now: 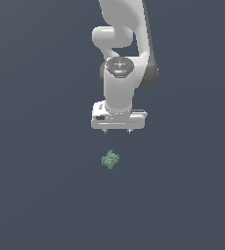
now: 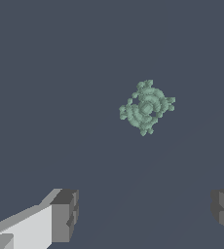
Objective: Pick up the object and move it to a goal position.
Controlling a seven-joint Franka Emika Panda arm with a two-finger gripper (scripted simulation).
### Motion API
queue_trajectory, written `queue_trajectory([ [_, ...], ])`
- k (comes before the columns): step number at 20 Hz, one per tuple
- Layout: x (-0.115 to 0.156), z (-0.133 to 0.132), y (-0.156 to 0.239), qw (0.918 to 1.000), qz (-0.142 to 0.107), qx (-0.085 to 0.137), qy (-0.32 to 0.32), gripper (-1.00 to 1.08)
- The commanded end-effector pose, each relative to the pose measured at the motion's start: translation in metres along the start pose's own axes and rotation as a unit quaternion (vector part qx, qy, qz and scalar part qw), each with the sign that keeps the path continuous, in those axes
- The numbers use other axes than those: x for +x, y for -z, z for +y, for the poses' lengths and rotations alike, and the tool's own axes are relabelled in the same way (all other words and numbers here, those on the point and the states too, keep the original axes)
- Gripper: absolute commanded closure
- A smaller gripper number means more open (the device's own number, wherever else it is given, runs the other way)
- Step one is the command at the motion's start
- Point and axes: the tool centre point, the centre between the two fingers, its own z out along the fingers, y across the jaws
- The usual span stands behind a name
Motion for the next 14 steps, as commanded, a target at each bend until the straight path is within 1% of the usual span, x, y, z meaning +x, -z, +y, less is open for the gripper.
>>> queue_trajectory([
  [1,0.002,0.001,-0.002,1.0000,0.000,0.000,-0.009,-0.92],
  [9,0.017,0.006,-0.015,0.9972,0.003,0.002,-0.075,-0.92],
  [14,0.032,0.012,-0.028,0.9901,0.006,0.002,-0.140,-0.92],
])
